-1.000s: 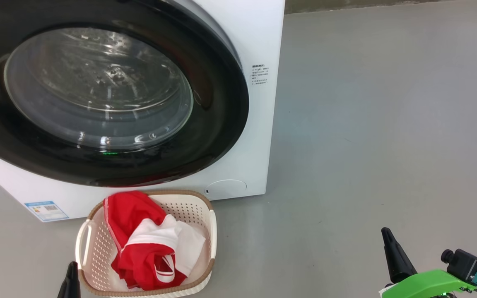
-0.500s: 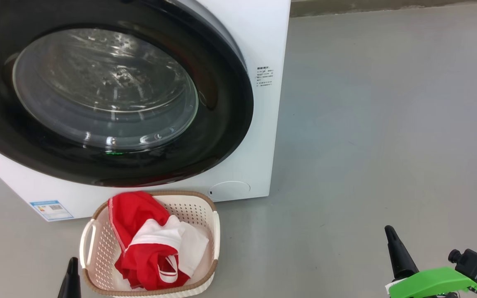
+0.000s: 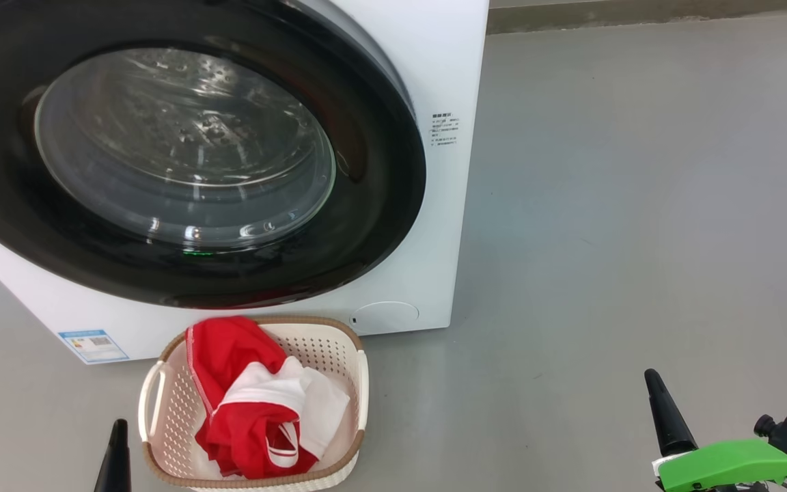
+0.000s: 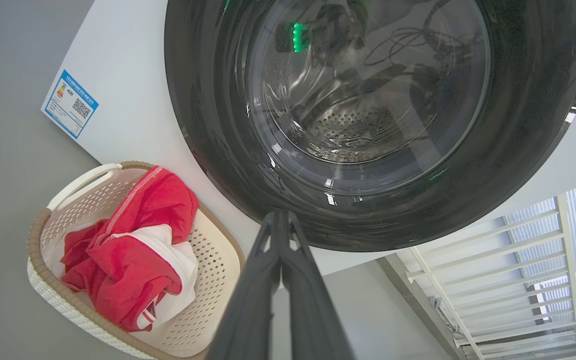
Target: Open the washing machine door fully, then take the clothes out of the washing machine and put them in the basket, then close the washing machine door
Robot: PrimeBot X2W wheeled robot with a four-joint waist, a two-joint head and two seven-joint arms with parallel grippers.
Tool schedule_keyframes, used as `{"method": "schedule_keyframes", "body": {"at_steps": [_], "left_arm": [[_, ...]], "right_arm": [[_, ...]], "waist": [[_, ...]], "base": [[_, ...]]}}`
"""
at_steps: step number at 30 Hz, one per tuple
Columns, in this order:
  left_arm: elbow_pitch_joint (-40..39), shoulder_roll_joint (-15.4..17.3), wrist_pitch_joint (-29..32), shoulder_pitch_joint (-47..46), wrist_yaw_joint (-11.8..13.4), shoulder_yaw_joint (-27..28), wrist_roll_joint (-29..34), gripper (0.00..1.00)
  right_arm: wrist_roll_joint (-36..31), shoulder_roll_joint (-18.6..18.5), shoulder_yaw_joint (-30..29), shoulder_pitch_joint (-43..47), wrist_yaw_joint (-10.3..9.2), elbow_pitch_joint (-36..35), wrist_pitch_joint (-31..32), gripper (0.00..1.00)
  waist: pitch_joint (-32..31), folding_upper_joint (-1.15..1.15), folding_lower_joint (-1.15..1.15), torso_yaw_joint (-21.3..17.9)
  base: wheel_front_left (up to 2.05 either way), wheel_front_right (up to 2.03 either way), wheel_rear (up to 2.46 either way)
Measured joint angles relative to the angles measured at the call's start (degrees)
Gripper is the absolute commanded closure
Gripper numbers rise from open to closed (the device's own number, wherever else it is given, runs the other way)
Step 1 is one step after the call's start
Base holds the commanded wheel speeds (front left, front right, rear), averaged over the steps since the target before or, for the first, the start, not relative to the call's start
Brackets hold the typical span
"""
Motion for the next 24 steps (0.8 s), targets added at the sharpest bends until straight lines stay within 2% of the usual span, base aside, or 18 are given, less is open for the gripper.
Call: {"method": "schedule_keyframes", "body": {"at_steps": [24], "left_arm": [[0.55,-1.42,4.0,-2.18,0.0,1.48,-12.37,1.0]], "right_arm": [[15.01,0.04,-1.85,-0.08,-0.02,-1.33,4.16,1.0]], "waist": [[-0.85,0.0,0.0,1.36]], "base": [[0.0,0.0,0.0]]}}
